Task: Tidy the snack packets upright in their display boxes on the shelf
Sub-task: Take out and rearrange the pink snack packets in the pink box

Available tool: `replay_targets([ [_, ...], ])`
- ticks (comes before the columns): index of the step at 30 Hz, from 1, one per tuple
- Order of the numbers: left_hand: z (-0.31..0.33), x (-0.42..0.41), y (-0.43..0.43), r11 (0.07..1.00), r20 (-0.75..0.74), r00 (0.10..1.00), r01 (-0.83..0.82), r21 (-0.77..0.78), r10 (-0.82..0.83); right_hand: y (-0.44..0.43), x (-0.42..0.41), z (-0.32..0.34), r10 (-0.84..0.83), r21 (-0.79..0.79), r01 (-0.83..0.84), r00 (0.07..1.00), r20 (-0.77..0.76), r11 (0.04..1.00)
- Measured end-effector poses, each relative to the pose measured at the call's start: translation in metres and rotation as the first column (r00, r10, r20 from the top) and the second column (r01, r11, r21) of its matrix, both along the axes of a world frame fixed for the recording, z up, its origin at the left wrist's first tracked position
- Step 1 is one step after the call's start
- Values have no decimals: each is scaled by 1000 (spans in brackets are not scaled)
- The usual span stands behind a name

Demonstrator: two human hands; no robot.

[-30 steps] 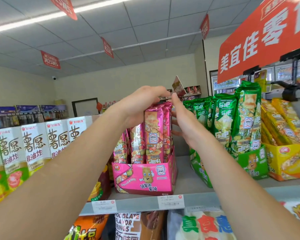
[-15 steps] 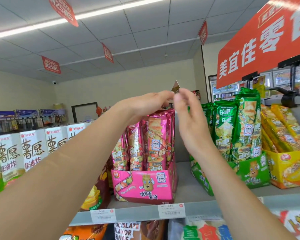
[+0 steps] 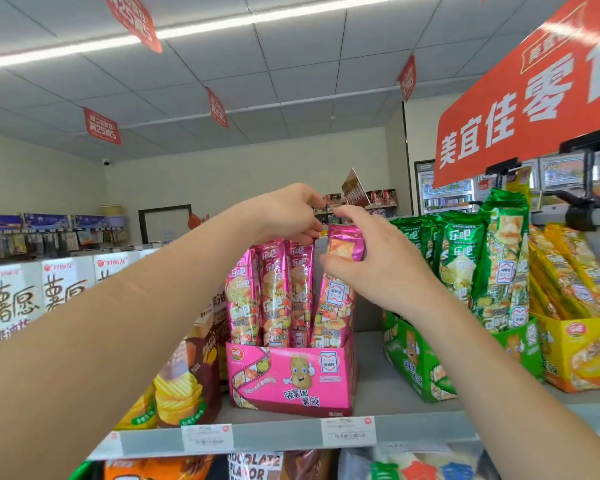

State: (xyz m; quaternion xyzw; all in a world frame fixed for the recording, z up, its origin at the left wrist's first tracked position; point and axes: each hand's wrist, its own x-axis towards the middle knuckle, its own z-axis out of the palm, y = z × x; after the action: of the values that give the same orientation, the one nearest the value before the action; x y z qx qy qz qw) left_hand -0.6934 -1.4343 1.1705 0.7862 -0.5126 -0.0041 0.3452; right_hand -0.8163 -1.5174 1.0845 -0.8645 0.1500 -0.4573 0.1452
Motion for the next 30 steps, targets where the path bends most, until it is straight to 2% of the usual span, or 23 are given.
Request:
replay_targets([
  [2,-2,2,1,994,344,938,-78,72,48,1,-3,2,4,6,-4,1000,-16,1000],
  [4,-5,2,3,983,631,774,-148,110,46,2,-5,2,3,7,-3,1000,-24,1000],
  [7,-12,5,4,967,821,570,-228,114,38,1,-8,3,4,-2,-4,999,-38,1000],
  [9,-15,10,6,958,854,519,-258,123,30,0,-8,1,-2,-23,1,999,-36,1000],
  [11,-16,15,9,949,823,569,-264,170,11,0,-8,-5,-42,-87,43,999,11,995],
  [12,-16,17,11,945,814,581,-266,189,1,2,-8,-9,-84,-170,91,995,48,981],
  [14,-17,18,13,949,823,568,-253,186,-10,7,-6,-18,-152,-378,189,981,124,906],
  [17,-12,18,18,957,781,624,-203,209,-38,10,-3,-30,-166,-524,211,977,132,825],
  [19,-9,18,21,952,722,689,-173,252,-66,8,-1,-35,-162,-528,187,982,94,828],
  [23,-12,18,20,952,634,761,-78,295,-134,11,-3,-24,-21,-384,72,990,137,921],
  [25,-11,17,20,941,611,774,-60,332,-167,11,0,-14,-49,-388,85,994,100,918],
  [27,-5,15,24,943,562,805,-11,332,-188,11,2,-6,-137,-409,125,991,2,904],
  [30,6,12,33,972,496,854,43,232,-156,8,1,-2,-207,-416,160,976,-68,895],
])
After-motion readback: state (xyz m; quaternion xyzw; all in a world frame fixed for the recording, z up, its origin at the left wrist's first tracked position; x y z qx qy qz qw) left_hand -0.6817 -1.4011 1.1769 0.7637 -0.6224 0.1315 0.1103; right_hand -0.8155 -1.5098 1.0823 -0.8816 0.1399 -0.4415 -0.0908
